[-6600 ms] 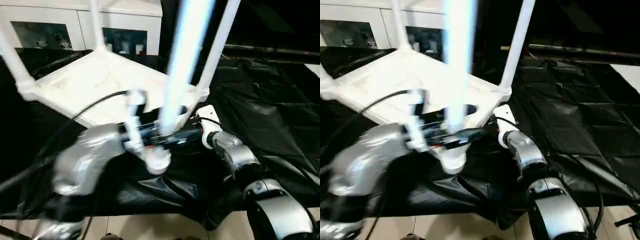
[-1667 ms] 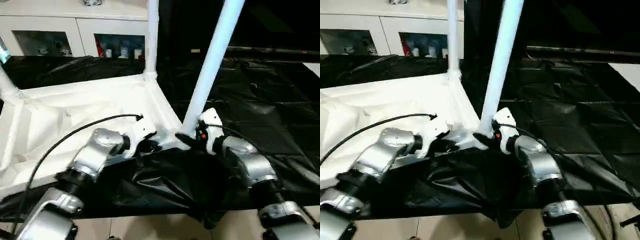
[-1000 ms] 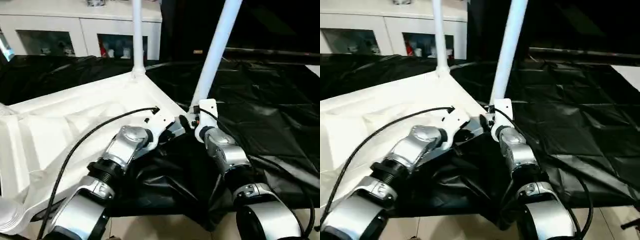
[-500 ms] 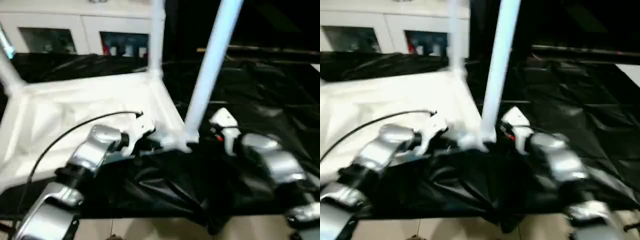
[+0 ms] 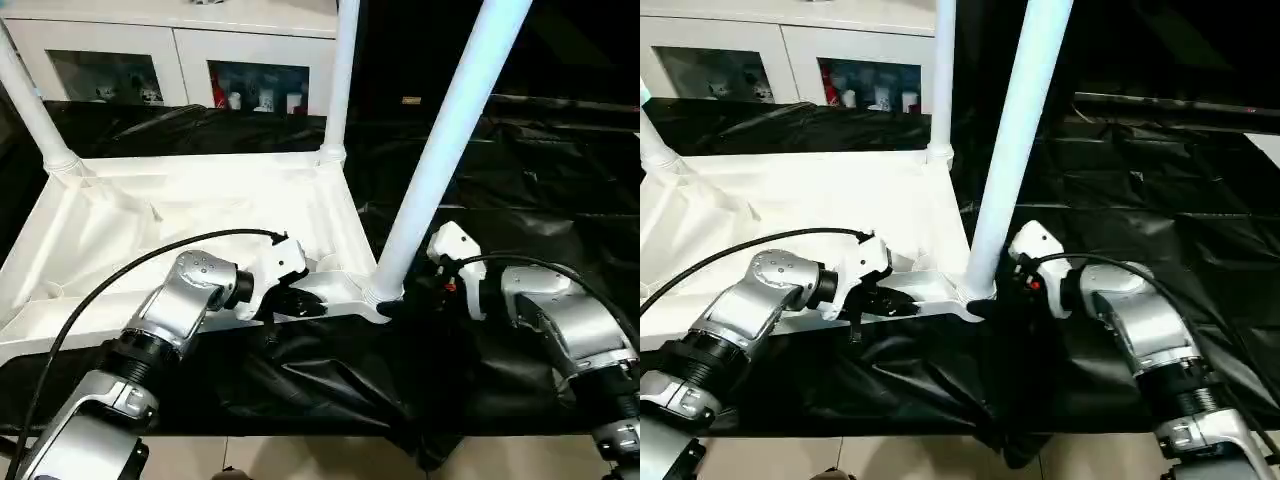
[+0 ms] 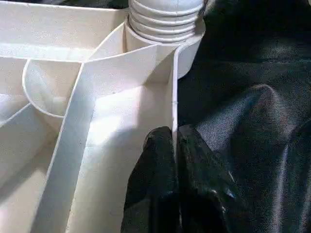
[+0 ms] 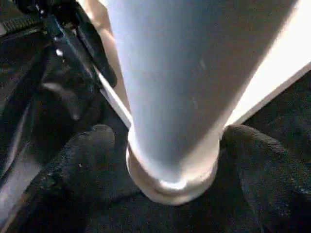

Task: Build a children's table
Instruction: Rotate leg to tighten

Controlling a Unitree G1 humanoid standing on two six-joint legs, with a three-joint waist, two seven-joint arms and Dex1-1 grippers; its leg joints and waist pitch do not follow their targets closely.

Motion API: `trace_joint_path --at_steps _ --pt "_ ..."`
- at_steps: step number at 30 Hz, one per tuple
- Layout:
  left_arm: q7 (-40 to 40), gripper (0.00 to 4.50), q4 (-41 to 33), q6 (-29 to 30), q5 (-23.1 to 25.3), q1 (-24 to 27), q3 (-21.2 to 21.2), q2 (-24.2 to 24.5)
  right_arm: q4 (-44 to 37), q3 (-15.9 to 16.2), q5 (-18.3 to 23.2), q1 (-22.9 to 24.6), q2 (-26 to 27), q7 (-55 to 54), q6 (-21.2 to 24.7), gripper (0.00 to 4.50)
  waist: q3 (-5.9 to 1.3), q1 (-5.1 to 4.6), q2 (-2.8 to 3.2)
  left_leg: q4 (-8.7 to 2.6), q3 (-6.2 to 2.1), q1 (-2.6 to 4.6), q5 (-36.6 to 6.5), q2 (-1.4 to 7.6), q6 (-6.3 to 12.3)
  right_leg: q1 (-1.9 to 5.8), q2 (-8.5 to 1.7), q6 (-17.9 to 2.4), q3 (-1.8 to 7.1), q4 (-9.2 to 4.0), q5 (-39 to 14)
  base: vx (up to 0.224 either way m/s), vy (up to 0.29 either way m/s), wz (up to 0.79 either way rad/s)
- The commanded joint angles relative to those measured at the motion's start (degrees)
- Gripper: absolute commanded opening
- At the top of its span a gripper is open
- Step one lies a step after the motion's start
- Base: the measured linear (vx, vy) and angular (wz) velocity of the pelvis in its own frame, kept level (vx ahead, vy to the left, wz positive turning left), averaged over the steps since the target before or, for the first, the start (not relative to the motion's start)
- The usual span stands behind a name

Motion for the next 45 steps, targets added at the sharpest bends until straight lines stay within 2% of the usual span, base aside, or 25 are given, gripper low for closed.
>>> trace_joint_path --at_steps 1,13,20,21,24,25,26,28,30,32,33,34,35,36,37,38,39,41,44,45 --pt "-1.37 0.0 -1.11 -0.78 -1.65 0.49 -0.26 -0.88 0.77 0.36 -0.77 -0.87 0.33 -1.04 0.24 3.79 -3.51 0.0 -0.61 -3.28 0.8 0.45 -13.8 0.3 1.84 2.98 -1.54 -11.13 1.22 -3.73 -12.95 0.0 0.0 0.0" --pt "-0.7 0.0 -0.82 -0.99 -1.31 0.62 0.06 -0.78 1.71 0.85 -1.37 -1.33 1.68 -1.61 0.24 2.78 -3.57 0.09 -0.87 -3.15 0.85 0.46 -12.69 0.26 2.03 3.12 -1.58 -11.13 1.22 -3.54 -12.09 0.0 0.0 0.0" --pt "2.58 0.0 0.04 -0.8 -0.51 0.76 0.77 -1.41 1.43 0.7 -1.49 0.35 3.07 -3.49 -0.21 2.59 -3.5 0.03 -1.0 -3.12 0.88 0.42 -12.67 0.23 2.12 3.07 -1.57 -10.72 1.23 -3.58 -12.98 0.0 0.0 0.0" --pt "6.3 0.0 1.73 -0.96 0.4 0.24 1.48 -2.53 2.5 -0.85 -1.75 1.06 5.22 -7.92 0.15 2.59 -3.42 -0.05 -1.12 -3.16 0.9 0.36 -13.13 0.18 1.99 2.95 -1.61 -10.27 1.24 -3.72 -14.43 0.0 0.0 0.0" --pt "13.33 0.0 4.93 0.21 2.66 -1.15 1.73 -4.98 8.18 -4.62 -2.71 0.36 10.64 -19.95 1.31 2.58 -3.24 -0.4 -1.25 -3.5 0.65 0.52 -16.39 0.12 0.04 2.71 -1.68 -8.14 1.11 -4.39 -21.31 0.0 0.0 0.0" --pt "14.22 0.0 5.38 0.35 2.95 -1.35 1.69 -5.4 9.14 -5.22 -2.86 0.23 11.59 -22.0 1.37 2.57 -3.16 -0.56 -1.11 -3.54 0.68 0.59 -16.96 0.08 -0.15 2.43 -1.7 -7.87 1.19 -4.52 -22.29 0.0 0.0 0.0" --pt "17.0 0.0 6.73 0.88 3.53 -2.1 1.82 -6.9 11.87 -6.83 -3.61 -0.37 14.24 -28.56 0.62 2.57 -3.13 -0.55 -1.09 -3.54 0.64 0.76 -17.77 0.02 -0.45 2.3 -1.65 -7.46 1.13 -4.7 -23.61 0.0 0.0 0.0" --pt "18.94 0.0 7.69 1.34 3.82 -2.73 1.94 -8.1 13.92 -8.07 -4.15 -0.95 16.15 -33.64 0.19 2.53 -3.24 -0.8 -0.98 -3.75 0.31 0.87 -19.33 0.01 -1.79 2.3 -1.79 -6.18 1.0 -4.98 -26.25 0.0 0.0 0.0" --pt "24.25 0.0 10.35 3.11 4.49 -4.9 1.99 -12.03 18.63 -9.53 -5.48 -2.94 20.69 -44.3 -0.19 2.52 -3.24 -1.09 -0.88 -3.75 0.35 1.01 -20.84 -0.1 -1.97 1.94 -1.57 -5.97 1.05 -5.13 -26.23 0.0 0.0 0.0" --pt "26.62 0.0 11.59 3.93 4.73 -5.91 1.99 -13.87 20.09 -9.22 -6.18 -3.84 22.5 -47.23 -0.4 2.52 -3.32 -1.44 -0.81 -3.77 0.18 1.09 -21.95 -0.19 -2.57 1.87 -1.48 -5.77 0.96 -5.17 -26.39 0.0 0.0 0.0" --pt "29.0 0.0 13.2 4.37 5.05 -7.11 2.13 -16.45 21.44 -9.2 -6.57 -5.26 25.25 -49.53 -1.37 2.52 -3.43 -1.28 -0.6 -3.79 0.17 1.23 -22.23 -0.16 -2.39 1.85 -1.5 -5.68 0.98 -5.25 -25.77 0.0 0.0 0.0" --pt "29.3 0.0 13.42 4.41 5.08 -7.28 2.13 -16.87 21.6 -9.21 -6.56 -5.49 25.72 -49.78 -1.55 2.87 -3.36 -1.35 -0.72 -3.74 0.23 1.33 -22.86 -0.17 -2.11 1.67 -1.36 -5.92 1.0 -5.37 -24.72 0.0 0.0 0.0" --pt "30.02 0.0 14.36 4.12 5.28 -7.91 1.97 -18.31 22.39 -9.66 -6.0 -6.42 27.55 -49.97 -2.65 3.07 -3.39 -1.33 -0.77 -3.77 0.22 1.31 -22.99 -0.21 -1.92 1.79 -1.35 -5.95 0.98 -5.37 -24.41 0.0 0.0 0.0" --pt "30.77 0.0 15.64 3.06 5.59 -8.71 1.59 -20.12 23.41 -9.43 -5.9 -7.78 29.55 -49.98 -4.09 3.2 -3.44 -1.37 -0.76 -3.87 0.17 1.06 -22.86 -0.25 -1.68 1.99 -1.45 -5.84 0.97 -5.4 -24.2 0.0 0.0 0.0" --pt "30.45 0.0 16.06 2.47 5.67 -8.88 1.56 -20.51 24.24 -9.12 -6.06 -8.35 29.77 -50.07 -4.71 3.19 -3.47 -1.32 -0.5 -3.9 0.17 1.17 -22.85 -0.24 -1.57 1.94 -1.43 -5.82 0.97 -5.51 -23.59 0.0 0.0 0.0" --pt "30.45 0.0 16.06 2.47 5.67 -8.88 1.56 -20.51 24.24 -9.12 -6.06 -8.35 29.77 -50.07 -4.71 3.24 -3.5 -1.3 -0.57 -3.87 0.18 1.18 -22.88 -0.25 -1.49 1.98 -1.39 -5.98 0.97 -5.45 -23.02 0.0 0.0 0.0" --pt "29.66 0.0 16.02 2.05 5.5 -8.81 1.49 -20.41 24.74 -8.97 -6.17 -8.61 29.35 -49.9 -5.2 3.38 -3.54 -1.25 -0.82 -3.94 0.12 0.99 -22.43 -0.19 -1.17 2.25 -1.4 -6.28 0.98 -5.22 -21.72 0.0 0.0 0.0" --pt "28.61 0.0 15.62 1.54 5.34 -8.49 1.43 -19.68 24.43 -8.98 -6.17 -8.61 28.21 -48.84 -5.48 3.53 -3.51 -1.17 -0.71 -3.96 0.22 0.92 -21.76 -0.16 -0.82 2.28 -1.4 -6.66 1.04 -5.13 -20.18 0.0 0.0 0.0" --pt "27.42 0.0 15.54 0.69 5.41 -8.16 1.4 -18.55 23.79 -8.93 -6.52 -8.52 26.3 -46.87 -6.31 3.71 -3.55 -1.05 -0.87 -3.96 0.24 0.79 -21.39 -0.16 -0.27 2.52 -1.49 -6.76 1.02 -5.1 -20.3 0.0 0.0 0.0" --pt "26.23 0.0 15.46 -0.03 5.52 -7.81 1.47 -17.45 22.48 -8.67 -6.63 -8.16 24.19 -43.67 -5.63 3.85 -3.52 -0.96 -0.85 -3.99 0.2 0.8 -21.31 -0.15 -0.12 2.57 -1.51 -6.74 0.98 -5.18 -20.48 0.0 0.0 0.0"
